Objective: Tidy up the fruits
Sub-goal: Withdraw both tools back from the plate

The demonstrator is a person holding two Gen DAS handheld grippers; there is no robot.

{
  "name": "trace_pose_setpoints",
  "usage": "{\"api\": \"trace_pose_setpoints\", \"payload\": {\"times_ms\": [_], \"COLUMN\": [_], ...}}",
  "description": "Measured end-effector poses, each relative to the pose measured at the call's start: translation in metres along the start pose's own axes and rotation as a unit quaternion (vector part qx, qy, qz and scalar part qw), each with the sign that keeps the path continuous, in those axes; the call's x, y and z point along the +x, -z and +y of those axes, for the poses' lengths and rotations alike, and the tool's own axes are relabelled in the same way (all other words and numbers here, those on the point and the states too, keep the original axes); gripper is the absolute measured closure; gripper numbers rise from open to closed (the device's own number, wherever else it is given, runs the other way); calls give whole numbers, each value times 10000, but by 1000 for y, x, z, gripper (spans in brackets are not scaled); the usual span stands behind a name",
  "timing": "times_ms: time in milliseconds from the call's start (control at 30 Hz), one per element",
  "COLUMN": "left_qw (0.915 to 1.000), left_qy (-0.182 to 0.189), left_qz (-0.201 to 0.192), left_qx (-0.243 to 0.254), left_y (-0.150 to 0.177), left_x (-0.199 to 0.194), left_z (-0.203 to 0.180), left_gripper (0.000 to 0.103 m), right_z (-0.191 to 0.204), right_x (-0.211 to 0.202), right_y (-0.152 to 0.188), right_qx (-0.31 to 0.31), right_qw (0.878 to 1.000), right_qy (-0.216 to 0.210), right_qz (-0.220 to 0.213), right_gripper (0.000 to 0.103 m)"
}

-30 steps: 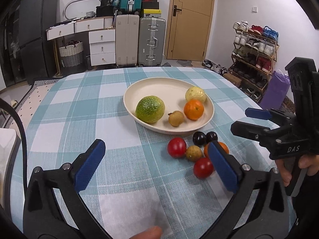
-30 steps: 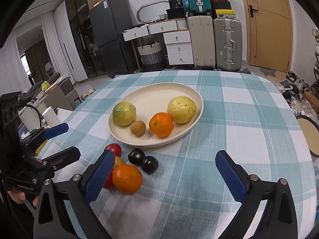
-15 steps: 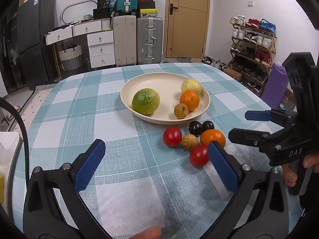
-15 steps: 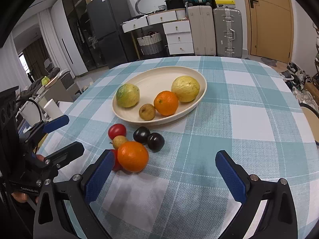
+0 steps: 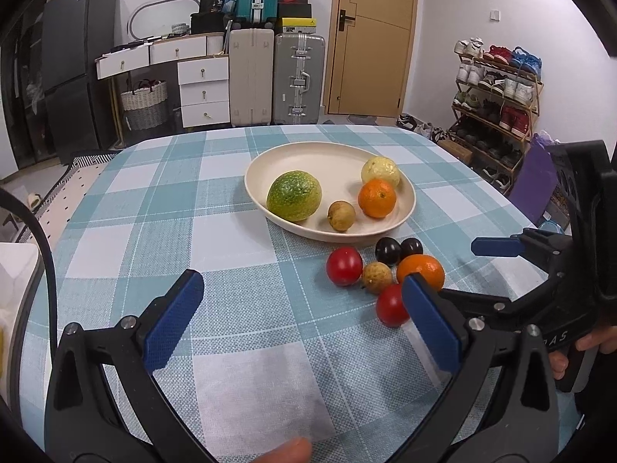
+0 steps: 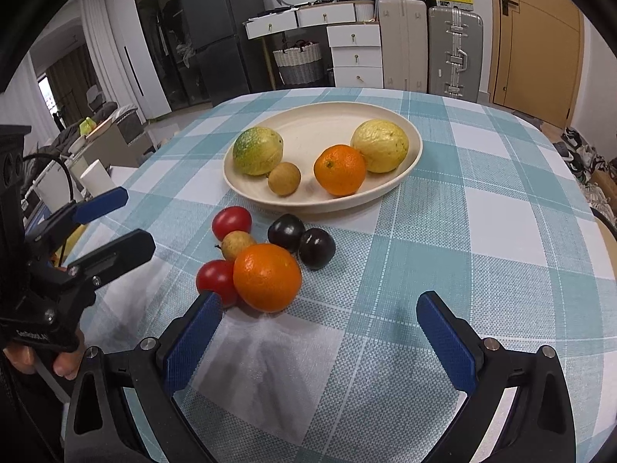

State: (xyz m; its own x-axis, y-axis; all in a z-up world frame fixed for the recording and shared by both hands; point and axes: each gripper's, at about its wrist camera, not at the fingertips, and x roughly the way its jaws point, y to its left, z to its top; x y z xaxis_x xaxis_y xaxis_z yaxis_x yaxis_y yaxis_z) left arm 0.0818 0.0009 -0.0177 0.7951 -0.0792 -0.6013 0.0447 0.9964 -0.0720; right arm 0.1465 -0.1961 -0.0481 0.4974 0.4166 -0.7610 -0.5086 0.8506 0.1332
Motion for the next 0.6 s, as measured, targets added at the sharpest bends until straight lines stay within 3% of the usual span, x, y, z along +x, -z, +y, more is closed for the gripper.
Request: {"api": "trace_pose_setpoints", "payload": {"times_ms": [600], "left_qw": [10000], "left_qy": [-54], "left_qz": [66], "left_qx": [-34], "left_y": [0], "left_x": [2], "left_z": [1], "left_gripper": [0], "right_z": [13], "right_x": [20], "right_y": [-8], "right_qx": [-315], "right_qw": [9982], "right_qy": [459], "right_qz": [209], "right_gripper": [0]}}
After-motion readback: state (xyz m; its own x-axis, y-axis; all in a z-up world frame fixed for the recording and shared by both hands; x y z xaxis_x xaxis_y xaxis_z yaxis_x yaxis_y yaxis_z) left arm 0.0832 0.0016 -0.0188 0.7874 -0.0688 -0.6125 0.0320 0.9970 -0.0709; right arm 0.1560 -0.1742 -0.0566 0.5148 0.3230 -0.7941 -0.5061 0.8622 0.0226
